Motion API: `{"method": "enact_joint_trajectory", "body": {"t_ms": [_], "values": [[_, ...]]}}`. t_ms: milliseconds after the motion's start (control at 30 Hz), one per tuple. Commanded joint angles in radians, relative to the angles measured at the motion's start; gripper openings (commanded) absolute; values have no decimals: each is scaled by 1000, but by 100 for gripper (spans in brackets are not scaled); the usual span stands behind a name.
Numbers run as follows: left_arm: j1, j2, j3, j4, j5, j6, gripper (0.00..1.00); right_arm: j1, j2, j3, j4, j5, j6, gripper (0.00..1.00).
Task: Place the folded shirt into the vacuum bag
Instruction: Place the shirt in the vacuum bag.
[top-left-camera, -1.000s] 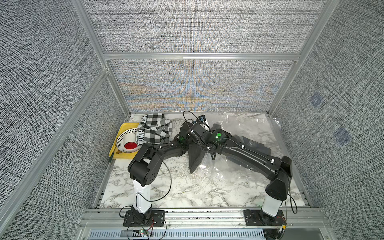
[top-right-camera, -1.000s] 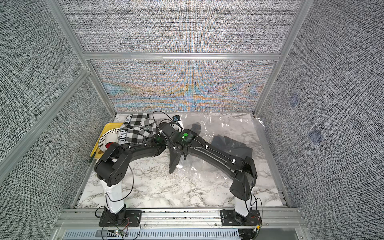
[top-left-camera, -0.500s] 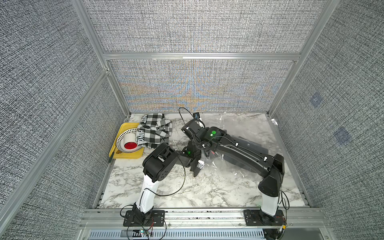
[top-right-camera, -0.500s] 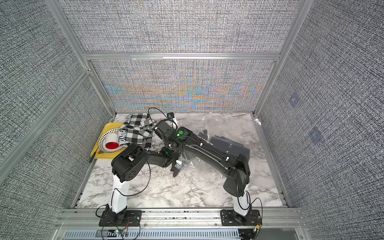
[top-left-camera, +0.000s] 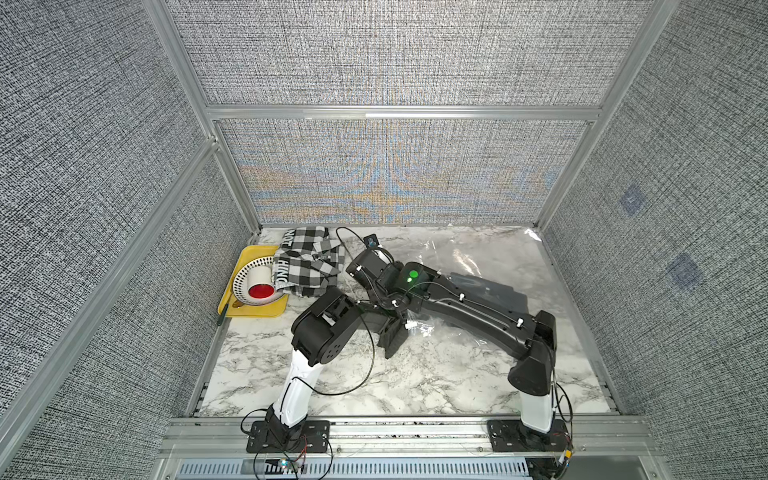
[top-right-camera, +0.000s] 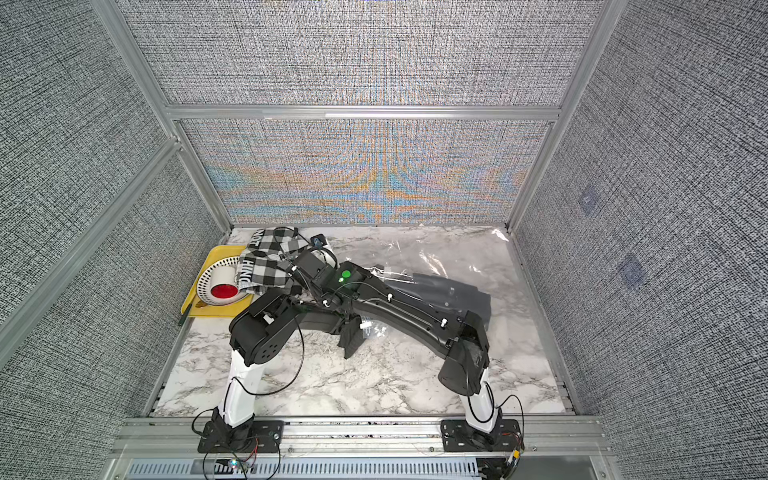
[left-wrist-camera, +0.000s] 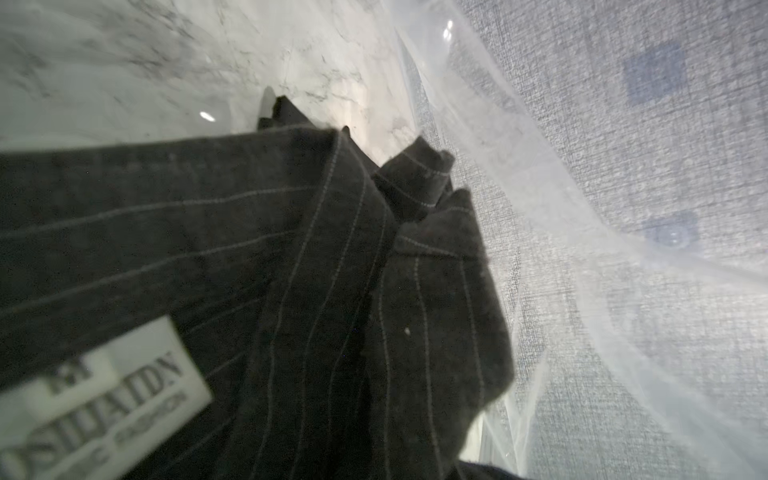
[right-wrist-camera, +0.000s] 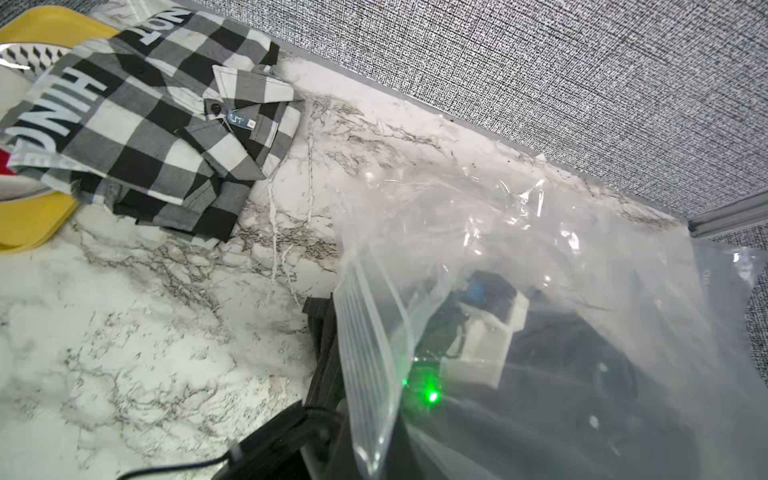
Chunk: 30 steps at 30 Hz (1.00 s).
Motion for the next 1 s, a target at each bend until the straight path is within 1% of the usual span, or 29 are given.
{"method": "enact_joint_trajectory", "body": {"t_ms": [0,133,233,300,367,433,533,633,733,800,900,933,967], "values": [[0,8,35,-80,103,109,0,31,-38,-24,24,-3,-12,0],[30,24,80,-163,245,202,0,55,-107,-81,17,37,-17,0],[58,39,115,-230,350,267,0,57,-153,-125,29,31,-19,0],[64,53,177,-330,418,323,0,58,-160,-141,46,11,-35,0],[64,50,225,-408,455,360,0,57,-138,-139,44,5,-46,0],[63,36,248,-391,497,330,0,57,-110,-135,43,6,-48,0],[55,44,337,-460,552,281,0,55,-77,-137,57,-6,-56,0],[55,40,369,-473,574,228,0,54,-50,-132,69,-19,-62,0],[60,68,417,-464,602,134,0,54,-39,-134,70,-23,-59,0],[70,108,434,-381,611,-1,0,54,-39,-136,70,-33,-56,0],[96,186,433,-55,603,-337,0,54,-43,-141,60,-41,-42,0],[103,216,445,39,590,-446,0,56,-48,-149,60,-44,-38,0],[105,245,462,88,580,-526,0,56,-51,-157,60,-47,-34,0]]}}
